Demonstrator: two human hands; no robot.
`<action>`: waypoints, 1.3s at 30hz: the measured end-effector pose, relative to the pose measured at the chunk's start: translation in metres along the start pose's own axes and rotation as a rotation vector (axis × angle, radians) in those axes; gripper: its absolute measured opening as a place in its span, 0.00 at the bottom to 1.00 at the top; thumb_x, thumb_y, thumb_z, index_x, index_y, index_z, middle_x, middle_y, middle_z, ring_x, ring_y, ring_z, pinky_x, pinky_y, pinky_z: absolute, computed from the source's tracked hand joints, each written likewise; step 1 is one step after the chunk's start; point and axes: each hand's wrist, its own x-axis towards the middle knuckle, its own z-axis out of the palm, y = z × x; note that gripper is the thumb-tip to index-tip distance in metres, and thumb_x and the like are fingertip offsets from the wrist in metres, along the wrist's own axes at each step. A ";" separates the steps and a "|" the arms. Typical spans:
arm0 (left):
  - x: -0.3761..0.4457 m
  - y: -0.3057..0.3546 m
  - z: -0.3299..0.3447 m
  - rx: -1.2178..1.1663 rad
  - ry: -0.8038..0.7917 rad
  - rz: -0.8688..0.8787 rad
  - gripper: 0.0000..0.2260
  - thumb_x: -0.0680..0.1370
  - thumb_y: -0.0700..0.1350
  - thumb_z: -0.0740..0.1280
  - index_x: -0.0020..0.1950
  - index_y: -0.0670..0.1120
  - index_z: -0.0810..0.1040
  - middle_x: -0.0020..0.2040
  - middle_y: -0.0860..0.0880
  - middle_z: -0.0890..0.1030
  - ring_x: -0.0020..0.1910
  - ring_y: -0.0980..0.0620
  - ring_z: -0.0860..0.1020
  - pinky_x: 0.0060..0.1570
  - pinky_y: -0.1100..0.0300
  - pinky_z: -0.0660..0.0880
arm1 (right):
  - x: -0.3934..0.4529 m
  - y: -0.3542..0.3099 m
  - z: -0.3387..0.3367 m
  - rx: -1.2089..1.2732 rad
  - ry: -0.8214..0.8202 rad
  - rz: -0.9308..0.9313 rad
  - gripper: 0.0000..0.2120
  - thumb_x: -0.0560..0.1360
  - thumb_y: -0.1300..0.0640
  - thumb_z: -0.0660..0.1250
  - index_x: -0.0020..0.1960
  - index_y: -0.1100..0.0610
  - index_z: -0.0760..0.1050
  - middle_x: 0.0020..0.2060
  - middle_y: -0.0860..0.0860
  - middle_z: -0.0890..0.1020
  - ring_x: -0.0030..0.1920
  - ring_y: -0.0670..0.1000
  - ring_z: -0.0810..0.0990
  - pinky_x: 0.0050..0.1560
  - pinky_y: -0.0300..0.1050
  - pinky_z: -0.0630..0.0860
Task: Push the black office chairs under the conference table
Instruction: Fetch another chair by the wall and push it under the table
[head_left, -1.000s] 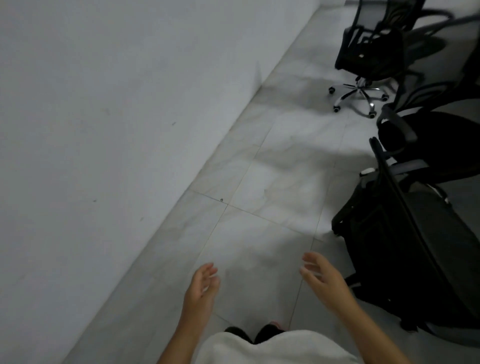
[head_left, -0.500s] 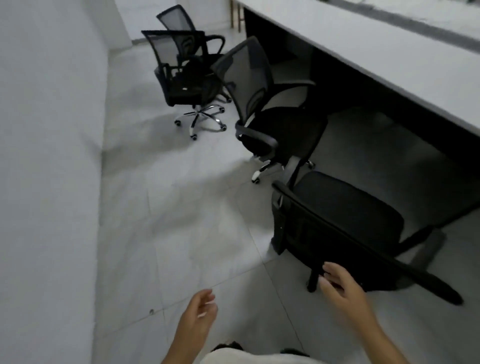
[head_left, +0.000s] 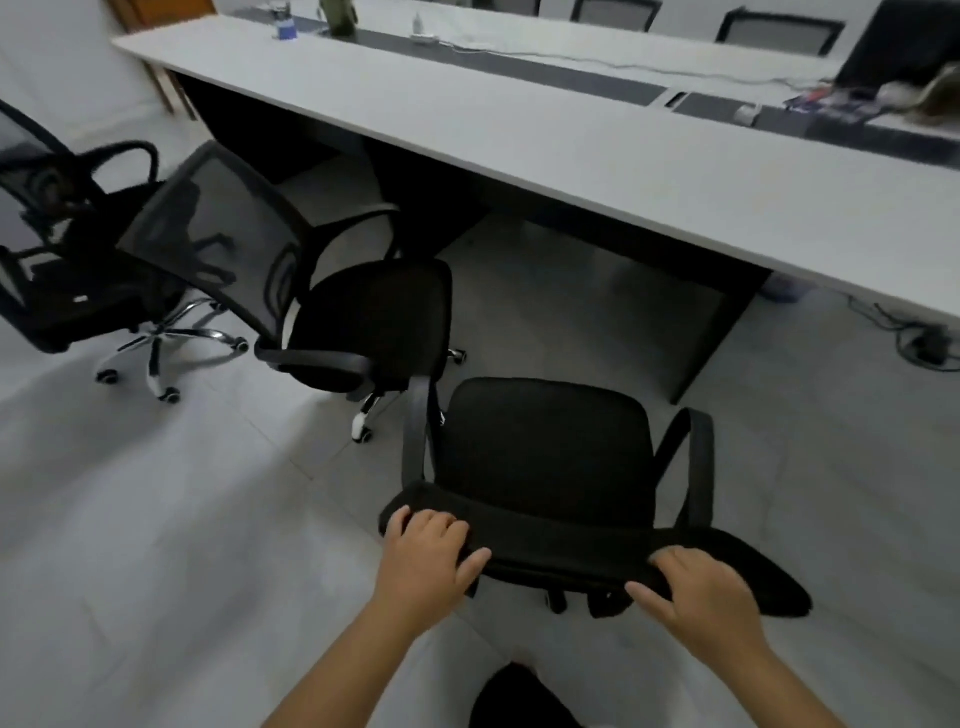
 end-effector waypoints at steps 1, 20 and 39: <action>0.007 -0.005 0.006 0.036 0.006 0.053 0.32 0.76 0.62 0.38 0.43 0.52 0.81 0.42 0.56 0.83 0.43 0.57 0.80 0.52 0.60 0.71 | 0.002 0.002 0.002 0.001 0.031 -0.023 0.38 0.74 0.33 0.39 0.33 0.55 0.80 0.27 0.47 0.80 0.26 0.45 0.78 0.27 0.31 0.63; 0.207 -0.076 0.027 0.032 0.037 0.443 0.32 0.73 0.69 0.44 0.36 0.54 0.82 0.34 0.60 0.82 0.32 0.61 0.80 0.40 0.69 0.67 | 0.158 0.006 0.024 -0.120 0.389 -0.042 0.36 0.73 0.32 0.41 0.26 0.53 0.73 0.23 0.48 0.74 0.24 0.47 0.72 0.22 0.35 0.67; 0.466 -0.102 0.060 0.028 0.076 0.615 0.30 0.72 0.68 0.45 0.31 0.54 0.80 0.28 0.59 0.80 0.27 0.59 0.78 0.39 0.63 0.62 | 0.364 0.038 0.002 -0.357 0.428 0.023 0.26 0.73 0.38 0.51 0.26 0.55 0.70 0.22 0.49 0.72 0.23 0.48 0.71 0.22 0.37 0.65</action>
